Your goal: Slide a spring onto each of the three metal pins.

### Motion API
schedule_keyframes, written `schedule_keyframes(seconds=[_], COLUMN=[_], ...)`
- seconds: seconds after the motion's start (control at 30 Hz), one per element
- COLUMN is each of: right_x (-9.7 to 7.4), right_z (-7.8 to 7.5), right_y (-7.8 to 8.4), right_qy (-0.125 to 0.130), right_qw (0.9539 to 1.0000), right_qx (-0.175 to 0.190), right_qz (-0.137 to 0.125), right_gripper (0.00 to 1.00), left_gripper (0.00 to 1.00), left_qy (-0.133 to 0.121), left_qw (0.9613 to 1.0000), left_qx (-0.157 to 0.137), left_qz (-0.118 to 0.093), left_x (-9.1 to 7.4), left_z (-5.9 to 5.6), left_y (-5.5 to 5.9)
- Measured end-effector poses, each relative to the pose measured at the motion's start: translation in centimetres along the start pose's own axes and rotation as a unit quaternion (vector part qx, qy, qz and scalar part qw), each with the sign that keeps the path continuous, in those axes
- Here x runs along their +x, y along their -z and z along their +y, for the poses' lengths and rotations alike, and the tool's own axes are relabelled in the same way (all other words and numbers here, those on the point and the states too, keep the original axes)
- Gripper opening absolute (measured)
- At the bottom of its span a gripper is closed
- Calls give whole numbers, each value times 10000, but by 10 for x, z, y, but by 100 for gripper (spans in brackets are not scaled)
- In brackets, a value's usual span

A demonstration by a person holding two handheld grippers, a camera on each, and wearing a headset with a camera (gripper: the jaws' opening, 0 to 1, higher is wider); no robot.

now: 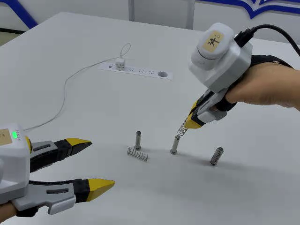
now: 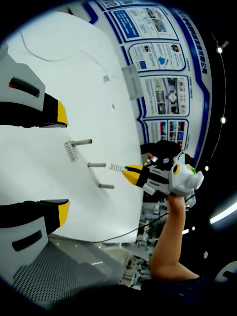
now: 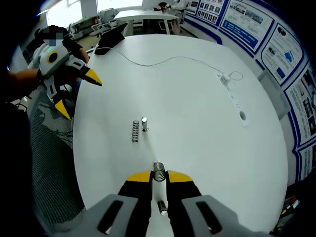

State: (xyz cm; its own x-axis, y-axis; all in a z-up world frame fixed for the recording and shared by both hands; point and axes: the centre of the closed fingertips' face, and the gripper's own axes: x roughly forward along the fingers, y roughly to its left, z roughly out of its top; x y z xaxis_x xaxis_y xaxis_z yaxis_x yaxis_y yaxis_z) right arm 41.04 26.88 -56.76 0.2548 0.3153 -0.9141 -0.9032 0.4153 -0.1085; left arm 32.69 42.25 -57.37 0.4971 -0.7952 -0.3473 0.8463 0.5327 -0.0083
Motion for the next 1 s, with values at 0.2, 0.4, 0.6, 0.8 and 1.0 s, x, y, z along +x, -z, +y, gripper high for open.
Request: schedule_keyframes(seconds=[0.2,0.4,0.6,0.8,1.0], right_x=[7,11,16,22,31], right_z=[-2,-2,-3,-3,-2], right_y=[3,2,3,2,4], right_qy=[-114,-170,-222,-298,-360], right_qw=[9998,9996,9993,9988,9980], right_qx=[-43,-89,-106,-116,-143], right_qz=[135,207,287,363,495], right_gripper=[11,11,11,11,11], left_gripper=[60,60,60,60,60], left_qy=[-19,-36,-57,-74,-89], left_qw=[10000,10000,10000,10000,9999], left_qx=[-11,-20,-38,-58,-63], left_qz=[8,22,29,27,13], left_x=[-1,-1,-2,-3,-3], left_z=[0,1,1,2,2], left_y=[0,1,2,3,2])
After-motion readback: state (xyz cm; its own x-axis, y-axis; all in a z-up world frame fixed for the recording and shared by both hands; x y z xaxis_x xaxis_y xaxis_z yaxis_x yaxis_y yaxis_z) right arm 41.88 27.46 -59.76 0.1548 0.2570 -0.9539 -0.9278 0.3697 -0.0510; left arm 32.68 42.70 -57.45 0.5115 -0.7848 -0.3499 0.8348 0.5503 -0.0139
